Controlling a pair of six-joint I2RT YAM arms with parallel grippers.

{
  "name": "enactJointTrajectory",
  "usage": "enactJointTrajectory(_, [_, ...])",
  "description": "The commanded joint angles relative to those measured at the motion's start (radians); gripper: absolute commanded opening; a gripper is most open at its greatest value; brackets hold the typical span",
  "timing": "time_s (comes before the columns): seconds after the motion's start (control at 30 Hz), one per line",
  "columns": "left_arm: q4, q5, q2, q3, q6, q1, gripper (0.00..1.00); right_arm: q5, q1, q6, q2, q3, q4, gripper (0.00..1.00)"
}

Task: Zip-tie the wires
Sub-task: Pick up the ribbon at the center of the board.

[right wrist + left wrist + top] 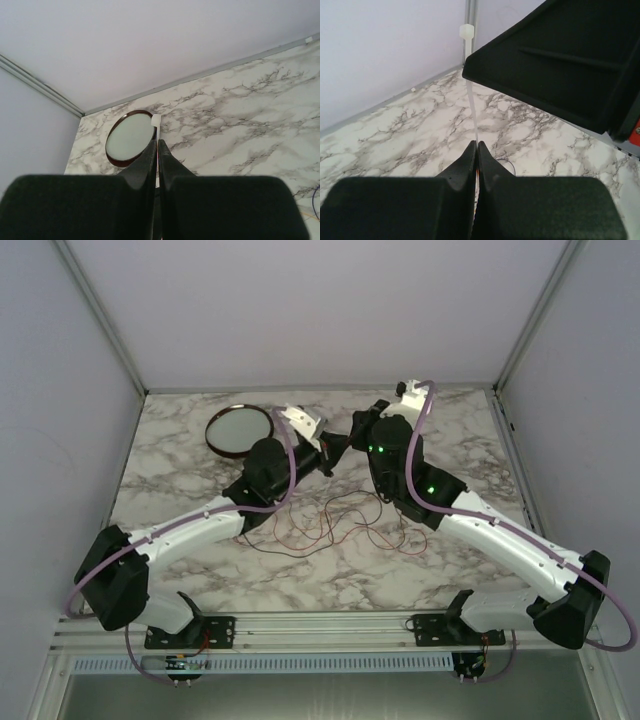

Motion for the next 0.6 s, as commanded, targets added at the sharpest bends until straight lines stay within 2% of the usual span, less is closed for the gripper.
enactJointTrajectory(0.0, [0.062,-0.003,0.019,0.031,-0.020,-0.005,0.00,0.002,0.007,-0.003,-0.009,0.043,0.004,0.00])
enactJointTrajectory(0.03, [0.063,-0.005,0.024,0.033,-0.034,-0.005,0.00,-0.008,0.003,-0.007,-0.014,0.042,0.005,0.05])
enactJointTrajectory(0.2, [0.056,0.002,0.062,0.056,-0.129,0.008,0.00,-0.060,-0.014,-0.036,-0.076,0.032,0.016,0.49])
enactJointTrajectory(0.3, [0.085,0.043,0.081,0.057,-0.228,0.043,0.00,-0.117,-0.036,-0.101,-0.145,-0.002,0.045,0.64])
enactJointTrajectory(0.4, [0.174,0.105,0.080,0.021,-0.337,0.084,0.00,-0.255,-0.112,-0.144,-0.244,-0.093,0.111,0.73])
enactJointTrajectory(0.57, [0.291,0.229,0.059,-0.024,-0.477,0.122,0.00,-0.638,-0.350,-0.116,-0.422,-0.296,0.292,0.75])
